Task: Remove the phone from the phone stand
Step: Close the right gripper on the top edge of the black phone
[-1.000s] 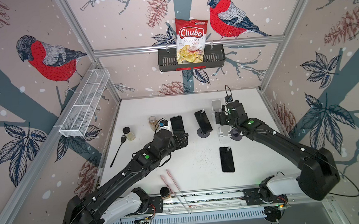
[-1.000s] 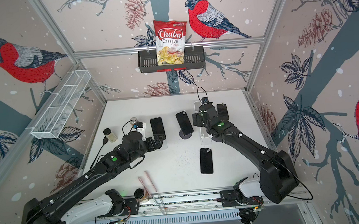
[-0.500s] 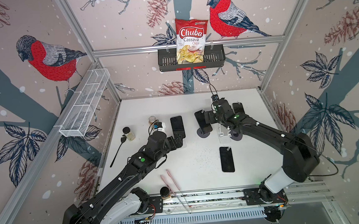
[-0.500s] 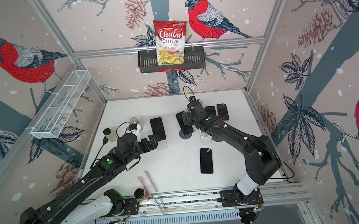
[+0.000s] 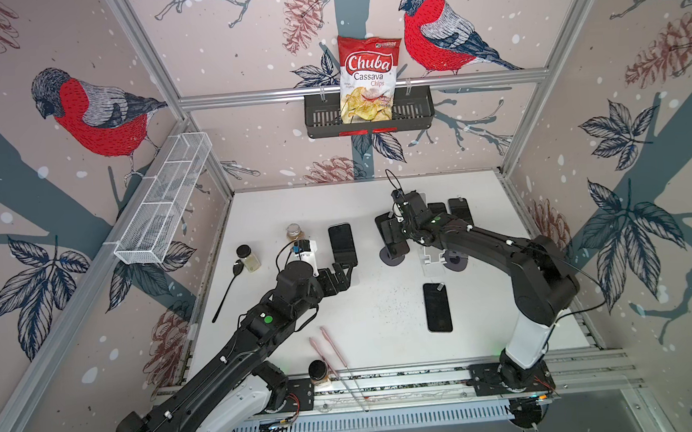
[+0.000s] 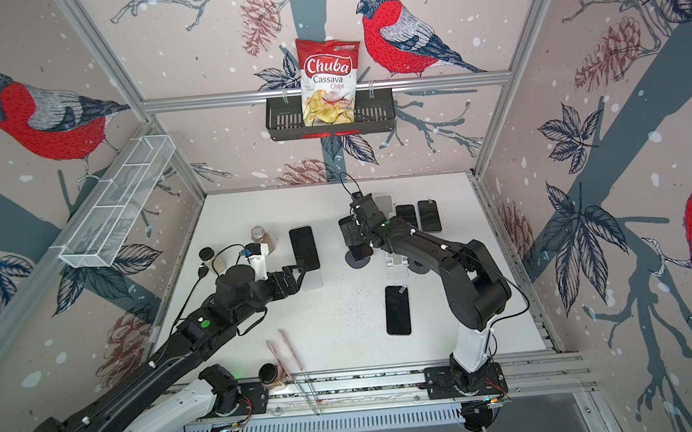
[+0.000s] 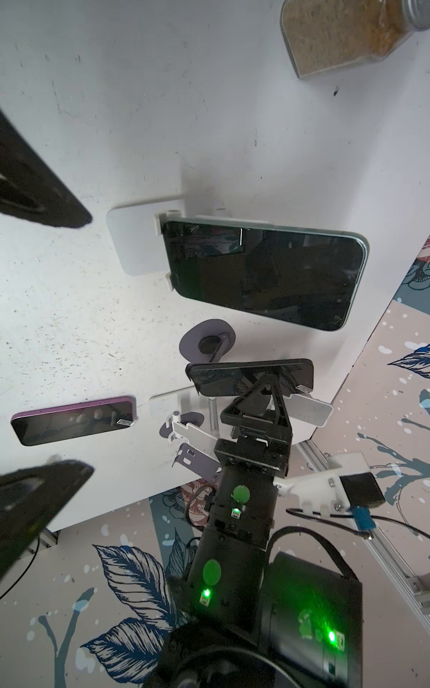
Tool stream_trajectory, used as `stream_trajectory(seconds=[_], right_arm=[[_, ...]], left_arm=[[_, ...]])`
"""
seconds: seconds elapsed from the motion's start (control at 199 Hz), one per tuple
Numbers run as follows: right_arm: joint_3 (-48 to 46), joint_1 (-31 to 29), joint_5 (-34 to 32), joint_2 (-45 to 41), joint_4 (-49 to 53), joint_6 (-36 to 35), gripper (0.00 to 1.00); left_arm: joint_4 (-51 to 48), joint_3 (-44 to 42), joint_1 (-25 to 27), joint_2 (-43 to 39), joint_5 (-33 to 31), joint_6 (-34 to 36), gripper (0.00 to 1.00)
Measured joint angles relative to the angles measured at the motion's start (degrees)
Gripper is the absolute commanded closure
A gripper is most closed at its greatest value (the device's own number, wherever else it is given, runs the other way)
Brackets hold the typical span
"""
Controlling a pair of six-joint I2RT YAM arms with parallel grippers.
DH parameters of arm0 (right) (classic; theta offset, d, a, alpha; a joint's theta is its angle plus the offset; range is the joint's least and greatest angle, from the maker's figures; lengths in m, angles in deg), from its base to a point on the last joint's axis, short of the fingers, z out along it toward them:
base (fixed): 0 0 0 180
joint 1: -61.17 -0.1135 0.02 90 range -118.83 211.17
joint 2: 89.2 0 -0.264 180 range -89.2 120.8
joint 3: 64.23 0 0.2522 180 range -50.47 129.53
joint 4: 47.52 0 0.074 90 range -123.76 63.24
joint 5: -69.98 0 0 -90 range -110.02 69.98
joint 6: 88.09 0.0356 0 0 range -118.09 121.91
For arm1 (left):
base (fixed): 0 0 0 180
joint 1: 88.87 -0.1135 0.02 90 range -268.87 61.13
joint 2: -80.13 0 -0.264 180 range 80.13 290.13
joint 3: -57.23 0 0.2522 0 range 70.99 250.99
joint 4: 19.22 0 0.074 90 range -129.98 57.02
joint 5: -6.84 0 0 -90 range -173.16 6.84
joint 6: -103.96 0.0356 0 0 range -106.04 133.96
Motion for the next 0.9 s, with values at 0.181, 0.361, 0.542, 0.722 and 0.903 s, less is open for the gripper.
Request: stream_trajectory(seconds=[0.181,0.361,0.542,0.722,0.903], right_arm=[[0.02,0.0,1.42,1.16,-0.28,-0.33,0.0],[-0.02,-0.02,2.51,2.03,-1.05,-0.39,0.01],[-0.85,-0.2,2.91,2.05,-1.31,-0.39,0.01],[-1.07,-0.52,2.89,2.19,-1.44,-0.37,0.04],[-1.05,-1.4,2.14,2.89,-1.4,-0.39,0.11]], left_arm=[[0.0,-0.66,0.0,-1.16,0.83,0.02,0.04],[-0.02,-1.09,0.0,-1.25,0.83,0.0,0.04],[-0.04,-1.18,0.0,-1.18,0.85,0.0,0.04],[-0.04,-1.18,0.0,-0.96,0.83,0.0,0.04],[-0.02,-1.27,0.0,-0.83,0.85,0.0,0.04]])
